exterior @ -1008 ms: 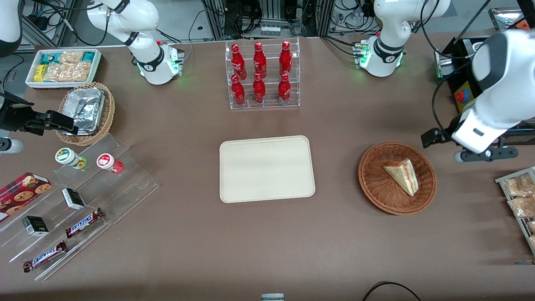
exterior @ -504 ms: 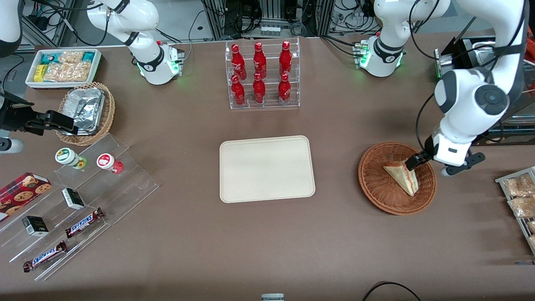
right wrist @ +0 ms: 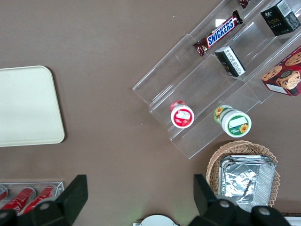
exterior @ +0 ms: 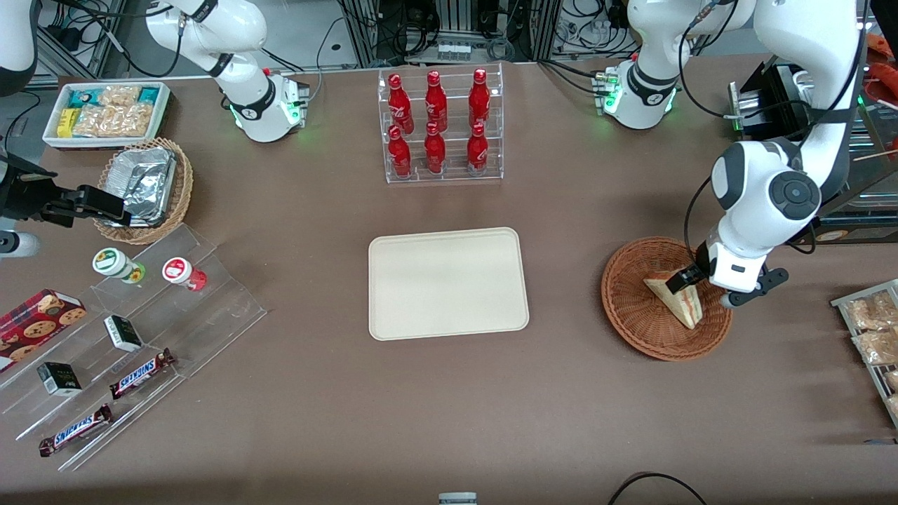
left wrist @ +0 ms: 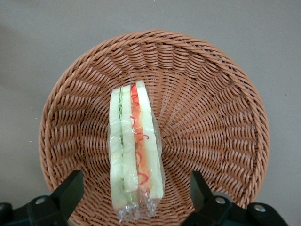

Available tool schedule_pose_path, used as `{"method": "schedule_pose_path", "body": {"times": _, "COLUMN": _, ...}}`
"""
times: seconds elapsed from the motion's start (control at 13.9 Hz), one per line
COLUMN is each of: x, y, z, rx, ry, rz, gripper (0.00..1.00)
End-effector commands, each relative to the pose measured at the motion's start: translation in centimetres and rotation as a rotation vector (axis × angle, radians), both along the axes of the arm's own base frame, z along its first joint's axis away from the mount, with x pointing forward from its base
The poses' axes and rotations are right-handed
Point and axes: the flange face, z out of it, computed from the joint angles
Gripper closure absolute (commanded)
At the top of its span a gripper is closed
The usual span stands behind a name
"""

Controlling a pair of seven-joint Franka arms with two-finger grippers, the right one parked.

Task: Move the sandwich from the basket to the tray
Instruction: 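Close the left gripper on the wrapped sandwich's edge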

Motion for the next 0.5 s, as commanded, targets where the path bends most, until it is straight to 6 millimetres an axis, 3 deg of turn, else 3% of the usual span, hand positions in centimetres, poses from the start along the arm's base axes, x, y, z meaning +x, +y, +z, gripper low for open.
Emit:
{"method": "schedule_pose_path", "body": {"times": 0.0, "x": -0.1, "y": -0.4, "z": -1.7, "rx": 0.009, "ry": 0.010, "rz": 0.013, "gripper": 0.00}}
{"method": "schedule_pose_path", "body": {"times": 0.43, "x": -0.7, "y": -0.4, "z": -4.4, "rx": 0.009, "ry": 0.036, "rz": 0.012, "gripper": 0.00}}
